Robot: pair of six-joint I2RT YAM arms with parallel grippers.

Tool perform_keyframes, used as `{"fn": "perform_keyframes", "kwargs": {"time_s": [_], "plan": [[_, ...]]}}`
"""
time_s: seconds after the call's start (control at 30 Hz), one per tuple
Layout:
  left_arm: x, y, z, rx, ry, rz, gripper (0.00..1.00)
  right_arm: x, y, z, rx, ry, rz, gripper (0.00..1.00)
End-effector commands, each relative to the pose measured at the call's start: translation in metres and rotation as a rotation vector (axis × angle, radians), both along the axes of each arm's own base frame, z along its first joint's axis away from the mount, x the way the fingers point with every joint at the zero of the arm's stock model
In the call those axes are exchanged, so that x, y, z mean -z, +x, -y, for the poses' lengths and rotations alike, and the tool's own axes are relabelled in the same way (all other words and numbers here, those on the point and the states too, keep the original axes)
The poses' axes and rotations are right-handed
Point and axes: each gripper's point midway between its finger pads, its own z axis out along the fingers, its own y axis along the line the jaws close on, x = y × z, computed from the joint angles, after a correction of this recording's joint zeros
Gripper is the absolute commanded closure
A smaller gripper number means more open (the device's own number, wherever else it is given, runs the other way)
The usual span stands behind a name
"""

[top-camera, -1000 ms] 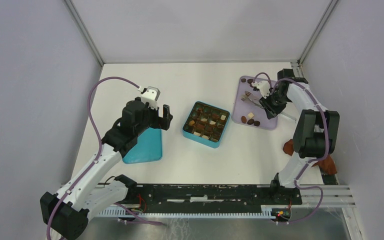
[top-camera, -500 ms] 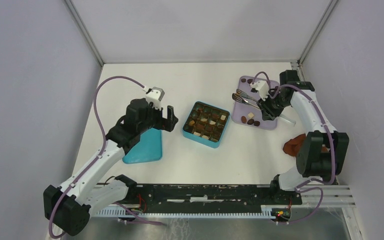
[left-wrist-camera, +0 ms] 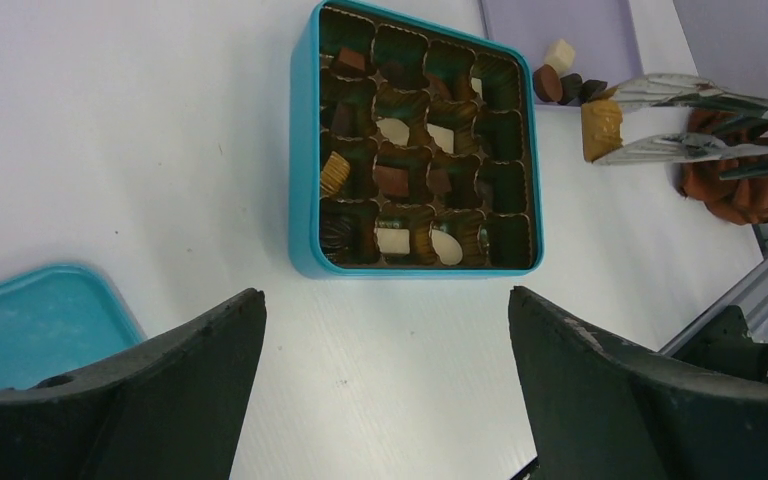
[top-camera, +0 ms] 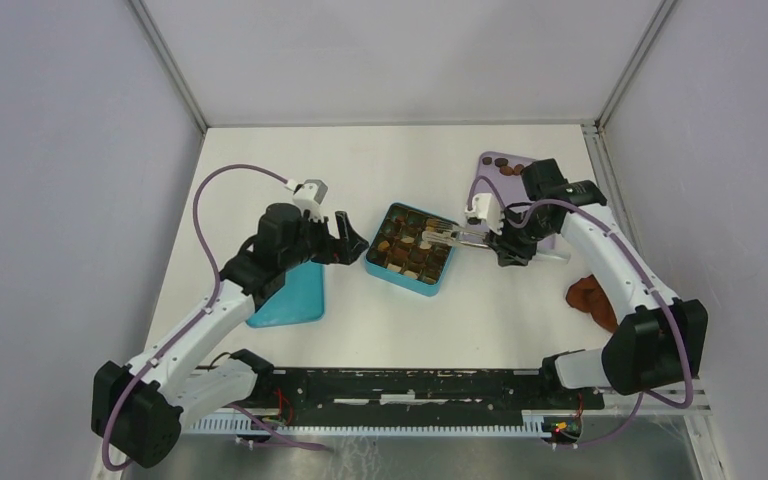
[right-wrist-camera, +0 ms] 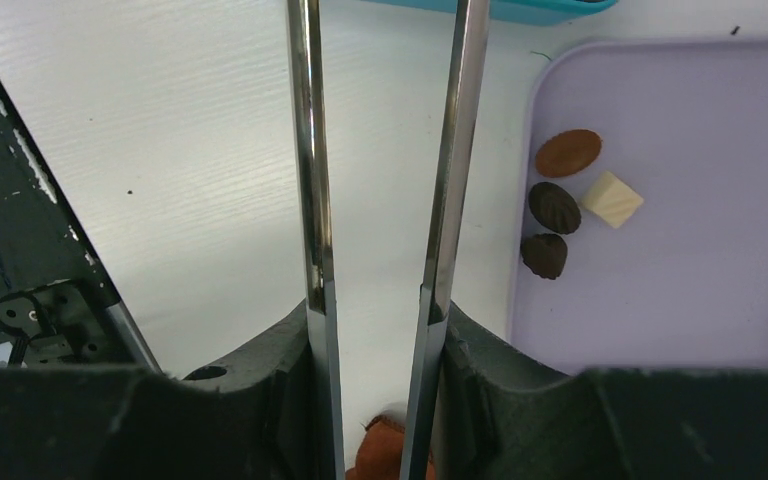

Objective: Pack the chocolate
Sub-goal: Place the fake chocolate in the packing box.

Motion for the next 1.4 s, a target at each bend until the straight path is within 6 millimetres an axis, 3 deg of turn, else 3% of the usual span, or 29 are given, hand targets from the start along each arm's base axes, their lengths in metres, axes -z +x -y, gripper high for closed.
{"fn": "perform_keyframes", "kwargs": {"time_s": [0.0,0.3,0.83,1.37], "plan": [[-0.011,-0.001,0.007,-0.019,-0.105,0.002,0.05,0.001,-0.011,-0.004,-0.078,-0.024,0.023,0.89],[0.007,-0.007,0.003,-0.03,-0.095,-0.03,0.07,0.027,-0.02,-0.007,-0.143,-0.122,-0.013,0.89],[0.009,-0.01,0.001,-0.034,-0.098,-0.025,0.07,0.048,-0.021,0.002,-0.158,-0.244,-0.054,0.85],[0.009,-0.011,0.0,-0.032,-0.096,-0.02,0.06,0.05,-0.028,0.001,-0.182,-0.254,-0.074,0.53]]}}
